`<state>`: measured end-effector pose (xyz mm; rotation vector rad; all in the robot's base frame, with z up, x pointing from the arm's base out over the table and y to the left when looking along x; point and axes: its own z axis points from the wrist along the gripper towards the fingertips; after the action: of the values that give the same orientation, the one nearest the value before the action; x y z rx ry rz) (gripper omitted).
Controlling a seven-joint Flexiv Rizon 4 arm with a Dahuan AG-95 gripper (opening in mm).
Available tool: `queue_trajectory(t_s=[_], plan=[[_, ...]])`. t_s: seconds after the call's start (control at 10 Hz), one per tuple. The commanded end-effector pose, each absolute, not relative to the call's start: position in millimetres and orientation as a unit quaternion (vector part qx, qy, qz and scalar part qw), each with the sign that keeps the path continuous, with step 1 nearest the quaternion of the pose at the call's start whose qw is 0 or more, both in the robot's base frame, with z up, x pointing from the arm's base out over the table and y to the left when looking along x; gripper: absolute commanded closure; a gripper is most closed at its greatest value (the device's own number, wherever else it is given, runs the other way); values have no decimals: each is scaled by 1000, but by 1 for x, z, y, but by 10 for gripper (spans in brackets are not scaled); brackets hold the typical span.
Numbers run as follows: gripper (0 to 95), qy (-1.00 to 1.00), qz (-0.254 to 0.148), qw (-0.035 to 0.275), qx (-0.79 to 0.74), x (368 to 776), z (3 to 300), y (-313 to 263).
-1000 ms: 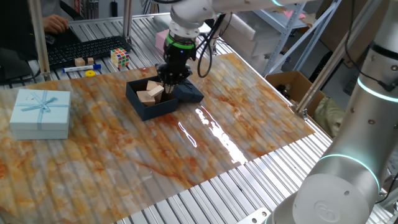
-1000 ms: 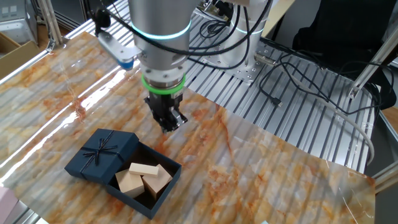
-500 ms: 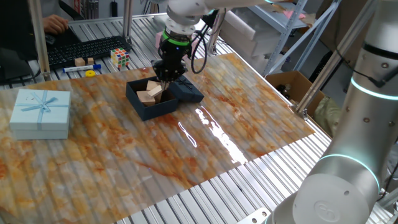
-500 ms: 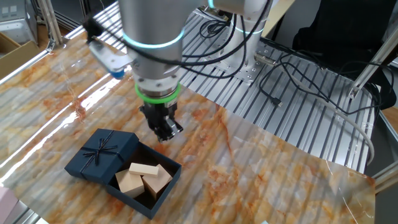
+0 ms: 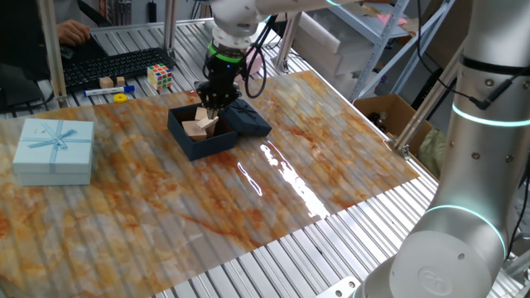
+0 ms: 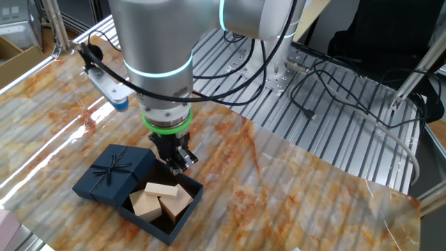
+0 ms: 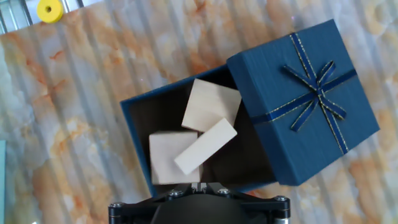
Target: Take everything out of the gift box
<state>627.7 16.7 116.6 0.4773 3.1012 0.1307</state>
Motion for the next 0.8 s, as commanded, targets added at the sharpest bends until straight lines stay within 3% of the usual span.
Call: queue_trajectory(t_s=[0.1,0.8], plan=[[950,988,44,3,150,635,114,15],[950,972,33,0,231,648,108,9]])
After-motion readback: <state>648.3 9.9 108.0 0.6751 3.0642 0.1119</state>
